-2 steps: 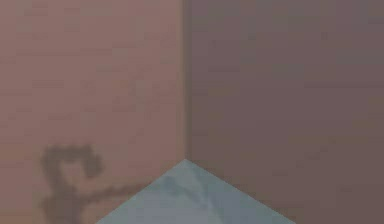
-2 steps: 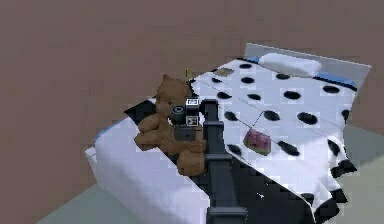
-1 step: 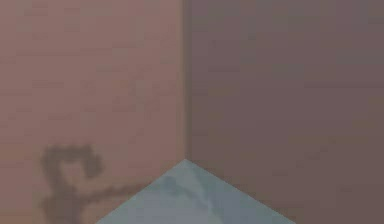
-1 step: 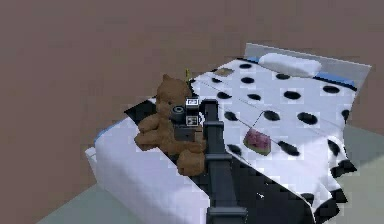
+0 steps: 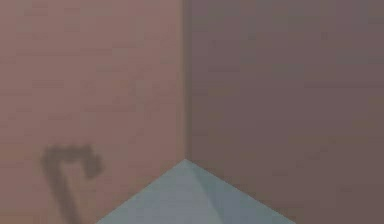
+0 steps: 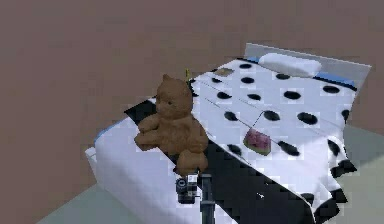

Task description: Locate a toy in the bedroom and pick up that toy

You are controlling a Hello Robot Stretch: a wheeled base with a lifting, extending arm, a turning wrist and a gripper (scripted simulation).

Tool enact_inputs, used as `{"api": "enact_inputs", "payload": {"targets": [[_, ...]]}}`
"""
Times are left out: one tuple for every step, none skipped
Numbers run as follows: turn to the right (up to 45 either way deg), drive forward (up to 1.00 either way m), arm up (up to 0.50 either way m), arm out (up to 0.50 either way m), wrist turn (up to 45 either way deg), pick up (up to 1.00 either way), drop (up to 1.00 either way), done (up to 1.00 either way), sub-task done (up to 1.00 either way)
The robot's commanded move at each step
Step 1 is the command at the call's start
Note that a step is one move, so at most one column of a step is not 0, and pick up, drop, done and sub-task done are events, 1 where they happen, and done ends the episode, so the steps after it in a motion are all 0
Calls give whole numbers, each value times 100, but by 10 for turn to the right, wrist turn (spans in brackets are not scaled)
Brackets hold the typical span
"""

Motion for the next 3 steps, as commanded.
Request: {"api": "enact_inputs", "payload": {"targets": [[0,0,0,0,0,100,0,0,0],[0,0,10,0,0,0,0,0,0],[0,0,0,0,0,0,0,100,0]]}}
